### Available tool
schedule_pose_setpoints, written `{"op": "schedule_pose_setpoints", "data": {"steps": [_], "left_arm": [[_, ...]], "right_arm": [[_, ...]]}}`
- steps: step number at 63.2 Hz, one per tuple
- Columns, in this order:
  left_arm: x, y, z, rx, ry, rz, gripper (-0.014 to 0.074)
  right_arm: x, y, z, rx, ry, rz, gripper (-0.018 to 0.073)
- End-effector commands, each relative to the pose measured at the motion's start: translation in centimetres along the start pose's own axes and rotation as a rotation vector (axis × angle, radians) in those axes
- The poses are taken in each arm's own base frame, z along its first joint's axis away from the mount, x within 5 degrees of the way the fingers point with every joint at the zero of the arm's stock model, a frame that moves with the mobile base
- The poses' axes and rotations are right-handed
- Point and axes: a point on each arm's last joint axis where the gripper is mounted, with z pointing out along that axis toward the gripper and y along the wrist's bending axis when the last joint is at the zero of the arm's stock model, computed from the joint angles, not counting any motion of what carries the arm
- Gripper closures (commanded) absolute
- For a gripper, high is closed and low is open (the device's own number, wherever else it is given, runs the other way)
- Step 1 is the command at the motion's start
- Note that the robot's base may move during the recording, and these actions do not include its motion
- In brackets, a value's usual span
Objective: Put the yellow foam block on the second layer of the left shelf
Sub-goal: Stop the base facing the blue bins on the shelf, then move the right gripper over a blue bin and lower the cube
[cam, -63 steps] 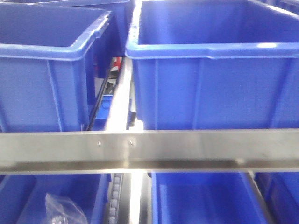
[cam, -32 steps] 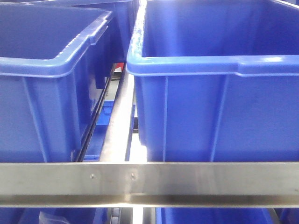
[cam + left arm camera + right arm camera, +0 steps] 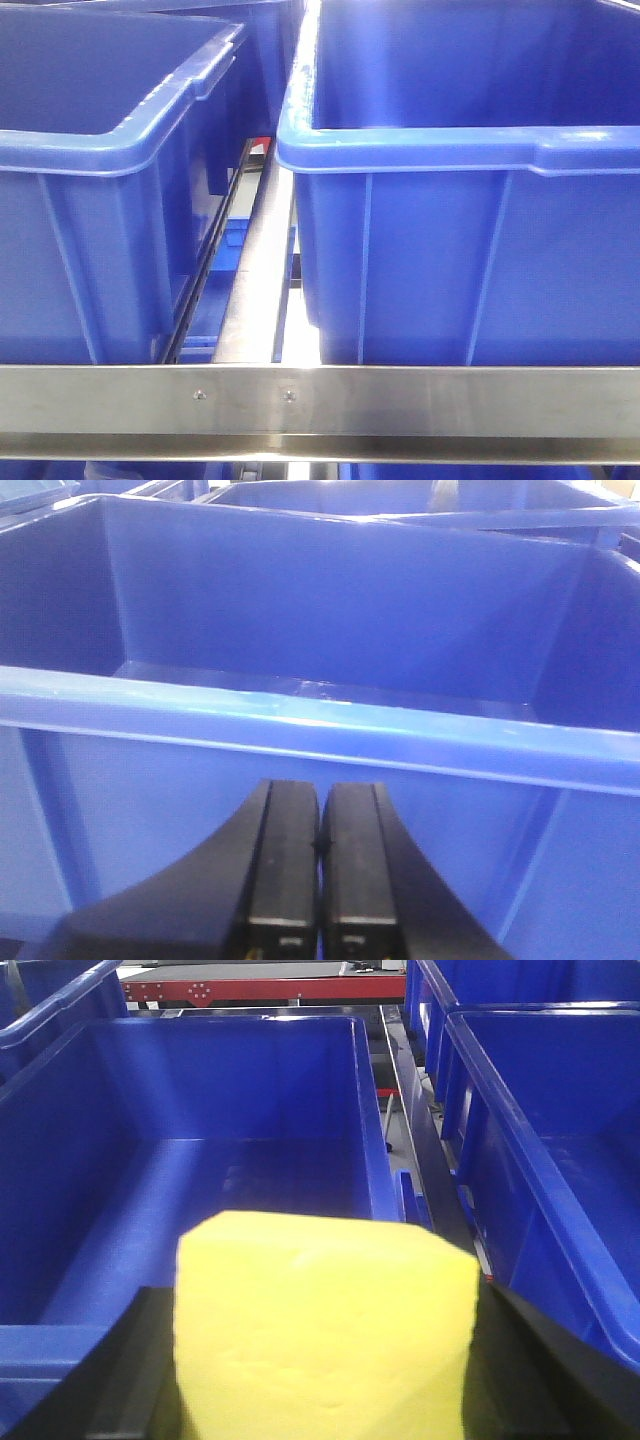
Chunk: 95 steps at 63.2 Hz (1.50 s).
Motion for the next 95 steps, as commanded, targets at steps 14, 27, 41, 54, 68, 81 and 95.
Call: {"op": "schedule_pose_setpoints", "data": {"steps": [14, 27, 41, 54, 68, 81, 95], "left_arm": [[0.1, -0.1, 0.1, 0.022, -0.055, -0.006, 0.0460], [0.1, -0.1, 0.1, 0.022, -0.055, -0.006, 0.0460], [0.1, -0.1, 0.1, 0.022, -0.055, -0.006, 0.0460], [0.1, -0.1, 0.1, 0.022, -0.055, -0.006, 0.0460], [0.1, -0.1, 0.1, 0.022, -0.055, -0.006, 0.0460], [0.1, -0.1, 0.1, 0.022, -0.055, -0.006, 0.0460], [0.1, -0.1, 0.1, 0.022, -0.055, -0.006, 0.0460]], "right_arm": [[-1.6, 0.1, -0.3, -0.002, -0.104, -0.014, 0.0270], [-1.8, 0.1, -0.2, -0.005, -0.116, -0.013, 0.0270], [-6.3, 0.7, 2.9, -0.020, -0.048, -0.020, 0.0270], [-9.7, 2.8, 9.0, -0.165, 0.105, -0.084, 0.0270], [-10.0, 6.2, 17.4, -0.228, 0.314, -0.129, 0.0270], [-7.8, 8.3, 25.0, -0.207, 0.537, -0.159, 0.0270], [-4.8, 10.1, 31.9, -0.196, 0.670, -0.180, 0.0270]]}}
